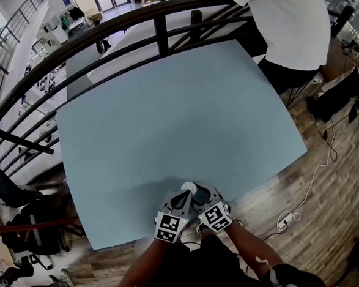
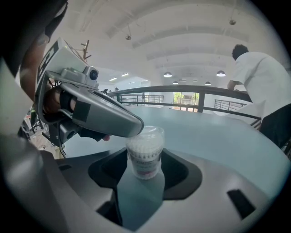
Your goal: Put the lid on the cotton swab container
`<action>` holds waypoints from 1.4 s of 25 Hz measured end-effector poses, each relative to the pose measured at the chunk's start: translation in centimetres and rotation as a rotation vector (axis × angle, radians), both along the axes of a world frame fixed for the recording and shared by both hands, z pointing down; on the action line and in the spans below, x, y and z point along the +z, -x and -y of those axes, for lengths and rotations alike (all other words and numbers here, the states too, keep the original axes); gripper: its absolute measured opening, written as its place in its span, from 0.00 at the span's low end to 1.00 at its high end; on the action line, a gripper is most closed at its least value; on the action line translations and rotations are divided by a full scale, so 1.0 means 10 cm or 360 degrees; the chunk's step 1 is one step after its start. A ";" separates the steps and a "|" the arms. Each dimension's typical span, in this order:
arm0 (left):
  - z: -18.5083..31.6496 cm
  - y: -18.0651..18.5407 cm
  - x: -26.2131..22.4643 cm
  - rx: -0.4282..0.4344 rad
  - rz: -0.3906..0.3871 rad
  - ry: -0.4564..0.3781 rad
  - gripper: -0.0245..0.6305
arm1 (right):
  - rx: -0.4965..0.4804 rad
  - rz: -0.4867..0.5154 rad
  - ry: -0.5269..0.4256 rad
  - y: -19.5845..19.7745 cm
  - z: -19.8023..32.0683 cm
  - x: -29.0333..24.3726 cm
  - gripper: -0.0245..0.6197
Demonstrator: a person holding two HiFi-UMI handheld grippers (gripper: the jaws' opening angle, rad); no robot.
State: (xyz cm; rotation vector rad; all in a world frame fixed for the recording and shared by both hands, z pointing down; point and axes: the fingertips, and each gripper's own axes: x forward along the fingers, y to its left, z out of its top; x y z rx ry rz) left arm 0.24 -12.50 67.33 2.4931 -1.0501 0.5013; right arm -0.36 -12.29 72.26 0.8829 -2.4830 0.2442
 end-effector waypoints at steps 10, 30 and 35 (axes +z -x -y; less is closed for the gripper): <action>0.00 -0.01 0.01 0.0026 0.0109 0.0029 0.05 | 0.0005 -0.0006 -0.0009 0.01 0.00 0.00 0.42; 0.06 0.01 -0.07 -0.0020 0.0019 0.0007 0.05 | -0.0008 -0.0032 -0.0015 0.00 0.02 0.01 0.42; 0.06 -0.01 -0.03 0.0001 0.0042 0.0026 0.05 | -0.0004 -0.0040 -0.0019 0.01 0.03 0.01 0.42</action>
